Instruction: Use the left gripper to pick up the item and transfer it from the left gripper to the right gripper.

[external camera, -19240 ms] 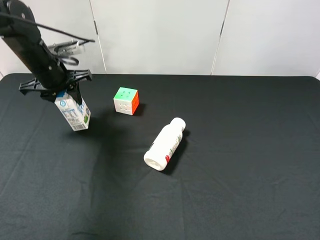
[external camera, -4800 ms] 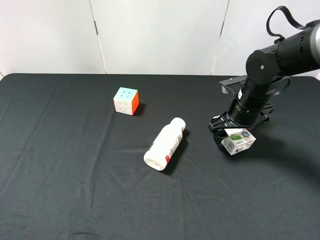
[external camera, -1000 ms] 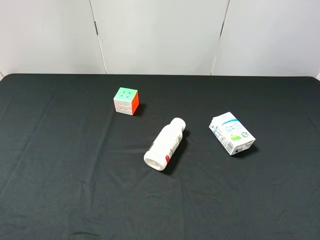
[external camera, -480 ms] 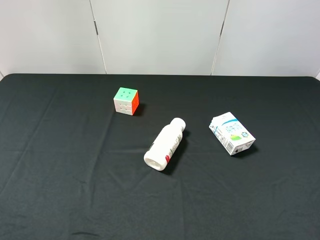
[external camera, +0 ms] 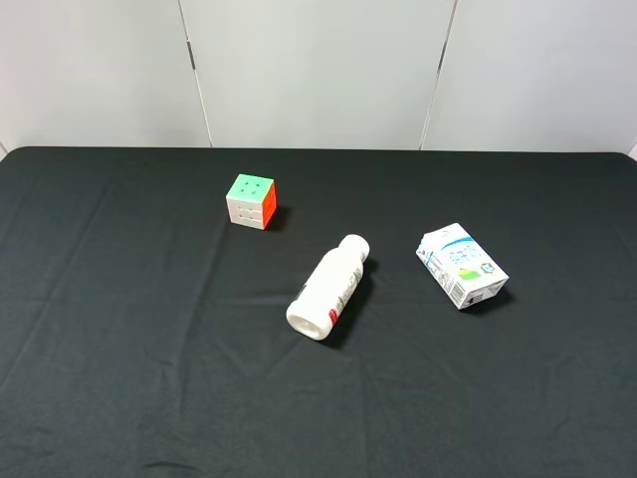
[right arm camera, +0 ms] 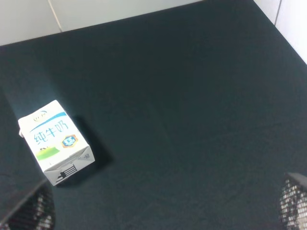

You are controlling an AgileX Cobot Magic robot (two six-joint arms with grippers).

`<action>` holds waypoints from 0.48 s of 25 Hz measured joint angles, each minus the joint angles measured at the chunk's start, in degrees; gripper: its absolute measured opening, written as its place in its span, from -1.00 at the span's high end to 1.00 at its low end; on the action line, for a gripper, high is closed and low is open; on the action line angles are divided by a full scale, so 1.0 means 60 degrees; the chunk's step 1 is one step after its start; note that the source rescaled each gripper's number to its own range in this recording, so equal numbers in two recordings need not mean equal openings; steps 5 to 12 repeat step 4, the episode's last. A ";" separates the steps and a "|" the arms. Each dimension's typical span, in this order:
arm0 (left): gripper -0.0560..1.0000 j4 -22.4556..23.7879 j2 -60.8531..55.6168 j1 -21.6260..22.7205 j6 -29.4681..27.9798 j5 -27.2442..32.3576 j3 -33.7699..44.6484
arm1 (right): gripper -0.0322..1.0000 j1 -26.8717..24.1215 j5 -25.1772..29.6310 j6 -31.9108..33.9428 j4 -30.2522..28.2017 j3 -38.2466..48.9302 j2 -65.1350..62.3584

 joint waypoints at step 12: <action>-1.00 0.0000 0.0000 0.0000 0.0000 0.0000 0.0000 | -0.99 0.0000 0.0000 0.0000 0.0000 0.0000 0.0000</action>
